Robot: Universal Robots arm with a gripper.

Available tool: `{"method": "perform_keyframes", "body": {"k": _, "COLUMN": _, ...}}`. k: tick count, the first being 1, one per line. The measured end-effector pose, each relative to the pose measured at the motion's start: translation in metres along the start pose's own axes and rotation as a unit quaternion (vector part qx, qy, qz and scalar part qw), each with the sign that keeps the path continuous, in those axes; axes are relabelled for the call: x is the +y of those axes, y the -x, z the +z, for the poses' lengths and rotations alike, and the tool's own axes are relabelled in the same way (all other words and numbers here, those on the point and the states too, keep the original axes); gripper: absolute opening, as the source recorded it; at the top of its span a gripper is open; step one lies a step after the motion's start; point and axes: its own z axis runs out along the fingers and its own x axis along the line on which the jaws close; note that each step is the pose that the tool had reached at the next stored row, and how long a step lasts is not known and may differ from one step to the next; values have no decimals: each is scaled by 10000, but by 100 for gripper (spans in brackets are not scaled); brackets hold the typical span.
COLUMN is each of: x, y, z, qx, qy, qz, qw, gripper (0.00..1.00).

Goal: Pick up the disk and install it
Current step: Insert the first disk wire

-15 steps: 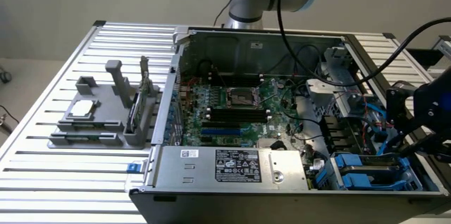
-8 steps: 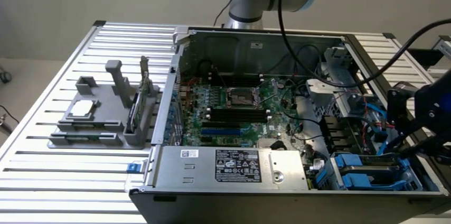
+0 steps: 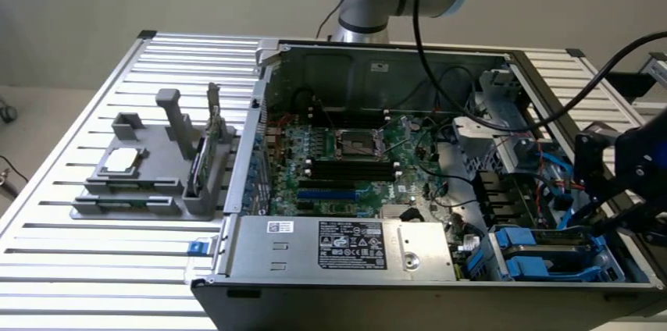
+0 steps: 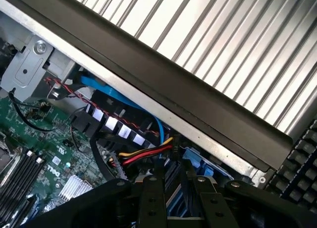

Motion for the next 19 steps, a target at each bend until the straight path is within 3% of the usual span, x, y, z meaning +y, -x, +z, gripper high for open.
{"method": "perform_keyframes", "body": {"k": 3, "x": 6, "y": 17, "z": 10, "qx": 34, "qy": 3, "qz": 11, "qw": 10000, "gripper": 28}}
{"method": "perform_keyframes", "body": {"k": 14, "x": 30, "y": 64, "z": 72, "qx": 193, "qy": 67, "qz": 67, "qw": 9998, "gripper": 28}}
{"method": "perform_keyframes", "body": {"k": 19, "x": 57, "y": 83, "z": 83, "qx": 230, "qy": 81, "qz": 97, "qw": 9997, "gripper": 28}}
